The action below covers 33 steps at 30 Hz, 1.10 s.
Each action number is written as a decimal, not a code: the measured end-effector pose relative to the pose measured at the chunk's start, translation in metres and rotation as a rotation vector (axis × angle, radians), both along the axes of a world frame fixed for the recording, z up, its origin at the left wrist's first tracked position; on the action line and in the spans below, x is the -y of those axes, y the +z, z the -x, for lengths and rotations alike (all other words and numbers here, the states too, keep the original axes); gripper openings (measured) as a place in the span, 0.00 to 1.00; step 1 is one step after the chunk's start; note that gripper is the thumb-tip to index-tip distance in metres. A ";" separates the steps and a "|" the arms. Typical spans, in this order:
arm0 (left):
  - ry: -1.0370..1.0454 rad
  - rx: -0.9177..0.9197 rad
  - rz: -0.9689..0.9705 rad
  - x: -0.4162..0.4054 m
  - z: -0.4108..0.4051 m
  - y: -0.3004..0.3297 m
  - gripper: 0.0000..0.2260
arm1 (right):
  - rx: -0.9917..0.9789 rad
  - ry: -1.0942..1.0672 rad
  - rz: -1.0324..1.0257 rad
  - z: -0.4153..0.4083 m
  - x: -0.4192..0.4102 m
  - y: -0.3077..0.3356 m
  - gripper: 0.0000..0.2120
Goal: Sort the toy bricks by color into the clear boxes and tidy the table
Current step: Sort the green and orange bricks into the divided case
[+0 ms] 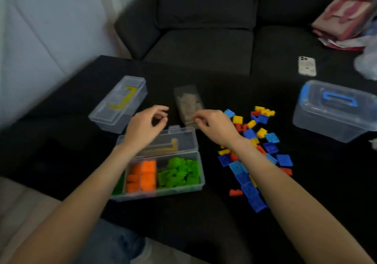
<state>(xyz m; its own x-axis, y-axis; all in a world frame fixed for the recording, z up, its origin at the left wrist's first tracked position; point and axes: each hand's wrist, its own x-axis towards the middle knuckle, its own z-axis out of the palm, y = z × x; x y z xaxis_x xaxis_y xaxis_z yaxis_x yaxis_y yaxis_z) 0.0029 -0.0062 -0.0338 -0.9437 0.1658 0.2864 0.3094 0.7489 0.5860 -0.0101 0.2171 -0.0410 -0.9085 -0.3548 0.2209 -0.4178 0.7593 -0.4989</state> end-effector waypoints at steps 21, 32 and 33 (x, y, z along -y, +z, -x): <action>0.105 0.167 0.068 0.128 0.006 -0.023 0.16 | 0.151 0.085 -0.451 0.029 0.138 0.002 0.13; -0.294 0.465 0.284 0.085 -0.092 0.002 0.21 | 0.408 0.276 -0.475 -0.076 0.067 0.021 0.26; -0.298 0.436 0.341 0.082 -0.099 -0.005 0.23 | 0.439 0.247 -0.523 -0.085 0.062 0.012 0.30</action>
<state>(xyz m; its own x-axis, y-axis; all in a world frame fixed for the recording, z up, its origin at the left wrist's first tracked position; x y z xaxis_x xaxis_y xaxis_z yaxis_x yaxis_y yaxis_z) 0.1017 -0.0882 -0.0393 -0.8608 0.4542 -0.2297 0.3202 0.8340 0.4493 0.0747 0.1551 -0.0292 -0.7544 -0.5202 -0.4004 -0.4524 0.8539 -0.2571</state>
